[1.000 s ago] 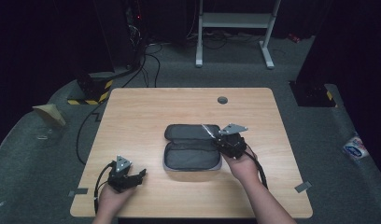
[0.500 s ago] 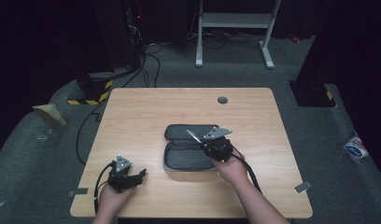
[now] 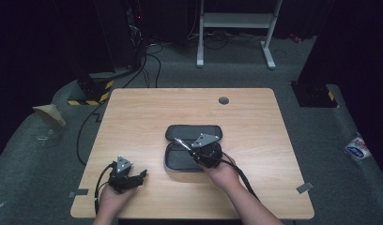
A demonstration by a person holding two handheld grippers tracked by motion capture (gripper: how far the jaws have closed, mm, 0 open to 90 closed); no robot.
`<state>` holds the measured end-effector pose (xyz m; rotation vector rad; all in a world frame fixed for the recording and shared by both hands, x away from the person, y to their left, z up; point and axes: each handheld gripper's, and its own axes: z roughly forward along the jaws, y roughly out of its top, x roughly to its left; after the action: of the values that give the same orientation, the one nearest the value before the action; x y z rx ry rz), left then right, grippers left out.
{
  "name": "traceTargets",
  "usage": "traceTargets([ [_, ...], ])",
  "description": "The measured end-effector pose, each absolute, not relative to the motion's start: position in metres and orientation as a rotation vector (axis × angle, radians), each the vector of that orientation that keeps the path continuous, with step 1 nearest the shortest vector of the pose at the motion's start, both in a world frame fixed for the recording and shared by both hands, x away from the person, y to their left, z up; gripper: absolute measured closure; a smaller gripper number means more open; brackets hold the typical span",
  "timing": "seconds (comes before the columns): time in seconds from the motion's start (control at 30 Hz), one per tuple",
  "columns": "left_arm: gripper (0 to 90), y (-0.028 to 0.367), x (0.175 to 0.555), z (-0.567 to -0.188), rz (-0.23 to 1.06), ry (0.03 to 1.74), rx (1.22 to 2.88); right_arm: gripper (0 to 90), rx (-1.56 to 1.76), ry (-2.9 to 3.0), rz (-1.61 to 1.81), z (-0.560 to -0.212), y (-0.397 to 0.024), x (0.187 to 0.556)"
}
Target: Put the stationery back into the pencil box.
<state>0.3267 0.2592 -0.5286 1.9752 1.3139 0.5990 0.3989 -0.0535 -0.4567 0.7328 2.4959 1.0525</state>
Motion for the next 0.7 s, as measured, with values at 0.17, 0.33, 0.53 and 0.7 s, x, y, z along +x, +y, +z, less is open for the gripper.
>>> traceTargets([
  [0.17, 26.9, 0.259, 0.327, -0.529, 0.598, 1.315, 1.974, 78.6, 0.703, 2.507, 1.056, -0.458, -0.046, 0.396],
  [0.33, 26.9, 0.259, 0.327, -0.529, 0.599, 1.314, 1.975, 78.6, 0.71, 2.515, 1.049, -0.458, -0.046, 0.398],
  [0.53, 26.9, 0.259, 0.327, -0.529, 0.599, 1.314, 1.974, 78.5, 0.724, 2.542, 1.024, -0.463, -0.046, 0.402],
  [0.7, 26.9, 0.259, 0.327, -0.529, 0.598, 1.314, 1.973, 78.4, 0.707, 2.577, 0.985, -0.468, -0.044, 0.404],
])
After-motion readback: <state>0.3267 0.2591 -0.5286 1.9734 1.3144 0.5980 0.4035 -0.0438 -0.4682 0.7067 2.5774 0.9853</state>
